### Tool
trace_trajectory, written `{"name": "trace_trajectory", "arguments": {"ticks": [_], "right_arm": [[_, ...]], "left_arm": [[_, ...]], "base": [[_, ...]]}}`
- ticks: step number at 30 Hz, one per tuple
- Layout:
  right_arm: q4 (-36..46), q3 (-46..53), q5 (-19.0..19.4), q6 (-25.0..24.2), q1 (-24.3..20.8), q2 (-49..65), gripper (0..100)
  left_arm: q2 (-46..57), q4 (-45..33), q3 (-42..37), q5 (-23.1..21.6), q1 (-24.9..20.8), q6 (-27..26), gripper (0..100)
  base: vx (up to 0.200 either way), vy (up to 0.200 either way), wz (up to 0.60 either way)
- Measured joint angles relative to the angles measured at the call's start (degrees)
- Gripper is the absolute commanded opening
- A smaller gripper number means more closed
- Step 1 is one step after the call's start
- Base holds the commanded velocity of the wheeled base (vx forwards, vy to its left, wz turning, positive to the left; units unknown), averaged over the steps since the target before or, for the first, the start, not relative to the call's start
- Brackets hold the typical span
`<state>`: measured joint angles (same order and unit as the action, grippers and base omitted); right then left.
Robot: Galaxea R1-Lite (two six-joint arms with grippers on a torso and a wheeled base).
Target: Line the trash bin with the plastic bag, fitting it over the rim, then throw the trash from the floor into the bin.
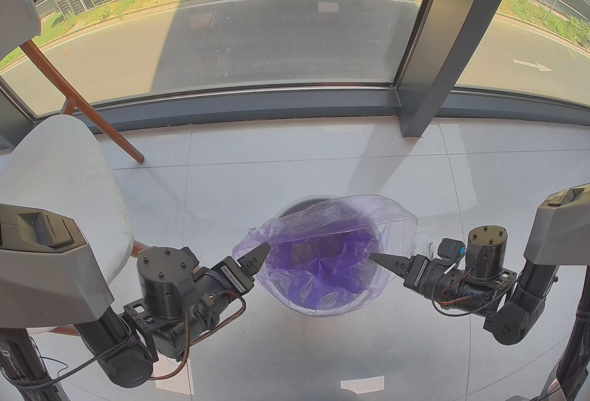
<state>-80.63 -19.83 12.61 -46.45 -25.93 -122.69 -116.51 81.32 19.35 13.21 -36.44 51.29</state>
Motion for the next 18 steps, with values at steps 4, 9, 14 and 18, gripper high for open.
{"name": "trace_trajectory", "arguments": {"ticks": [4, 9, 14, 18], "right_arm": [[0.1, -0.3, -1.5, -2.8, -1.8, 0.7, 100], [0.2, -0.8, -3.1, -6.1, -3.1, 1.1, 100], [0.7, -1.4, -3.5, -9.1, -3.7, 1.2, 100], [2.8, -1.9, -3.7, -13.2, -4.2, 1.5, 100]], "left_arm": [[0.7, -12.7, 6.0, -0.1, -1.4, 8.6, 100], [1.4, -20.6, 13.7, -1.7, -2.2, 14.5, 100], [1.8, -21.5, 16.9, -8.9, -2.6, 15.3, 100], [2.0, -21.7, 17.7, -11.7, -2.8, 15.8, 100]], "base": [[0.0, 0.0, 0.0], [0.04, 0.0, 0.0], [0.2, 0.0, 0.0], [0.2, 0.0, 0.0]]}}
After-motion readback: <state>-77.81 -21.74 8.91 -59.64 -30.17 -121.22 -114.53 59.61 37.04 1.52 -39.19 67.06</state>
